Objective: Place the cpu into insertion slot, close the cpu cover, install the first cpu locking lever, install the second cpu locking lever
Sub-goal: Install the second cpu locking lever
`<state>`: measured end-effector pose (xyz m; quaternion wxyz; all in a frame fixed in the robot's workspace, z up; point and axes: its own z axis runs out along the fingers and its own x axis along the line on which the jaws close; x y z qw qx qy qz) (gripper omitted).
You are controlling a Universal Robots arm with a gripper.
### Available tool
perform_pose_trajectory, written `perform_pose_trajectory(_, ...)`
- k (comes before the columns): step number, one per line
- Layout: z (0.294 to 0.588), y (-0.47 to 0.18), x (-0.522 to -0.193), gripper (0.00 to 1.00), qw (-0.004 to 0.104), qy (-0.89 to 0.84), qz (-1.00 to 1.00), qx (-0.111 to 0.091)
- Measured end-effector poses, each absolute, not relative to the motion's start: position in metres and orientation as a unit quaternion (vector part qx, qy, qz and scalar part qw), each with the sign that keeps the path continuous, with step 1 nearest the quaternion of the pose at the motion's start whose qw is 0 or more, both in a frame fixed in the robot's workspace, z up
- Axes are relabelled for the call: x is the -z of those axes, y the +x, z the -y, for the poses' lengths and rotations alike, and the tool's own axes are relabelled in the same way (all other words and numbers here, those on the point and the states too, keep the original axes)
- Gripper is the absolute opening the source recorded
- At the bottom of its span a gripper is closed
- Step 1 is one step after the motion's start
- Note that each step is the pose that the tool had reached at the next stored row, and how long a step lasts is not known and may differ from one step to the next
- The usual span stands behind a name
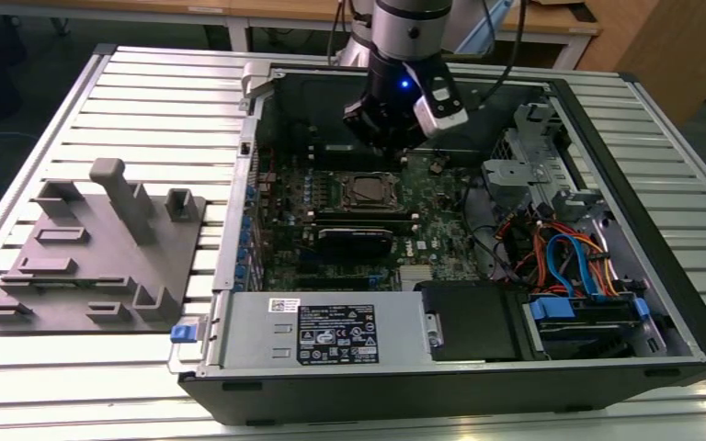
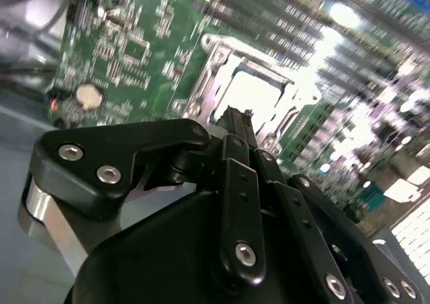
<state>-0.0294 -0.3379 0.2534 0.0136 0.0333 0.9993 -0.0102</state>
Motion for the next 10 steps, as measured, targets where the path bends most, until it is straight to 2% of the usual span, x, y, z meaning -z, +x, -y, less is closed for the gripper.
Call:
perform_pose_trajectory(2, 0.338, -0.0294, -0.2532, 0.1, 0.014, 0.033, -0.999, 0.018)
perform_pose_trajectory(10, 0.3456, -0.0294, -0.2526, 0.1, 0.014, 0.033, -0.999, 0.018)
